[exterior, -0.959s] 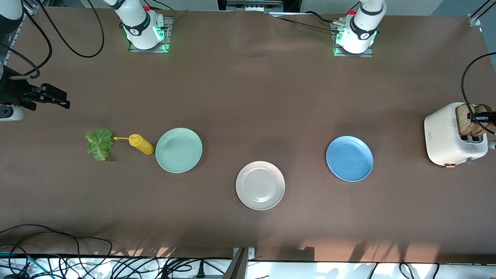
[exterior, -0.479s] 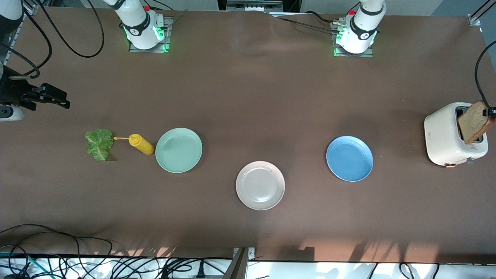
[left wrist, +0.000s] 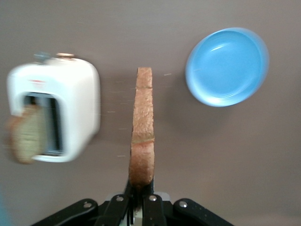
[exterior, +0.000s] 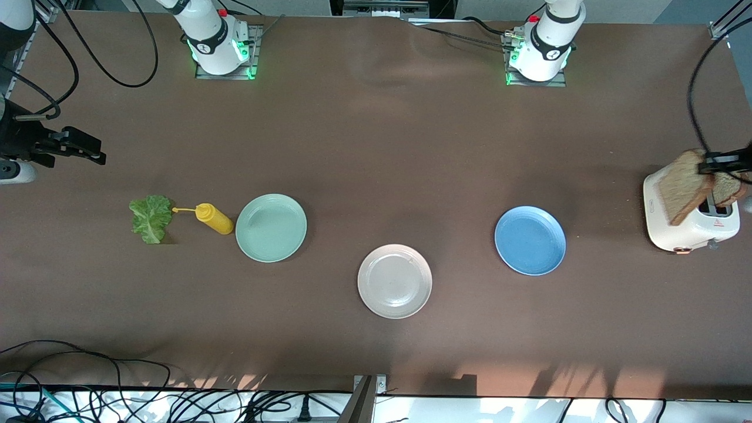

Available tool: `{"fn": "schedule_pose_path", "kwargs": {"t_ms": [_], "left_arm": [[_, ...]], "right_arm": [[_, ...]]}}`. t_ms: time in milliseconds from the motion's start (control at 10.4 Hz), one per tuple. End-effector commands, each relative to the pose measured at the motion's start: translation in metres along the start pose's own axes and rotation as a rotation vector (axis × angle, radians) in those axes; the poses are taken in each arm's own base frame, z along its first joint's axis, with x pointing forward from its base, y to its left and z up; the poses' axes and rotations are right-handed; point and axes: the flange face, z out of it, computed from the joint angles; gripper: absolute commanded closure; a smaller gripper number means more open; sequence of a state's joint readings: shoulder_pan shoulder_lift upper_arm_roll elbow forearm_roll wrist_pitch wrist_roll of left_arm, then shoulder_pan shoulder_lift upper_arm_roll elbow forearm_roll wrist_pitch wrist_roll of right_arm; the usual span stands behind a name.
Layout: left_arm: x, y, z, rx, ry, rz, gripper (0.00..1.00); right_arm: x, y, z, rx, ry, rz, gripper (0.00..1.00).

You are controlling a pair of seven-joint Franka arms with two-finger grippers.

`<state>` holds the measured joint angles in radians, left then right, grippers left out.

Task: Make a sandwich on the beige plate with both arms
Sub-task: 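Lift the bread slice up out of the toaster with the left gripper, then carry the bread slice with the left gripper over the beige plate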

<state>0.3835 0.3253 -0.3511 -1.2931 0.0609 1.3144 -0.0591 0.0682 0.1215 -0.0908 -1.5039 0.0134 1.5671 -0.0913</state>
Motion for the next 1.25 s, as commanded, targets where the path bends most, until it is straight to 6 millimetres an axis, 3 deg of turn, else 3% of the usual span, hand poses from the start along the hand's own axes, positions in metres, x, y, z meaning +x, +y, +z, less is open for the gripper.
{"fn": "schedule_pose_path", "kwargs": {"t_ms": [0,479,863,959,1150], "left_arm": [[0.006,0.081,0.014,-0.113,-0.048,-0.12,1.0],[0.051,0.253,0.075,-0.395,-0.029,-0.285,1.0],[0.083,0.347,0.146,-0.548,0.038,-0.357,1.0],[0.093,0.359,0.163,-0.588,0.053,-0.399,1.0],[0.095,0.392,0.179,-0.701,0.093,-0.456,1.0]], "right_arm": [[-0.001,0.001,-0.006,-0.011,-0.001,-0.006,0.0],[-0.001,0.001,-0.006,-0.011,-0.001,-0.006,0.0],[-0.002,0.001,-0.005,-0.011,-0.003,-0.006,0.0],[-0.002,0.001,-0.005,-0.011,-0.003,-0.006,0.0],[-0.002,0.001,-0.005,-0.011,-0.003,-0.006,0.0]]}}
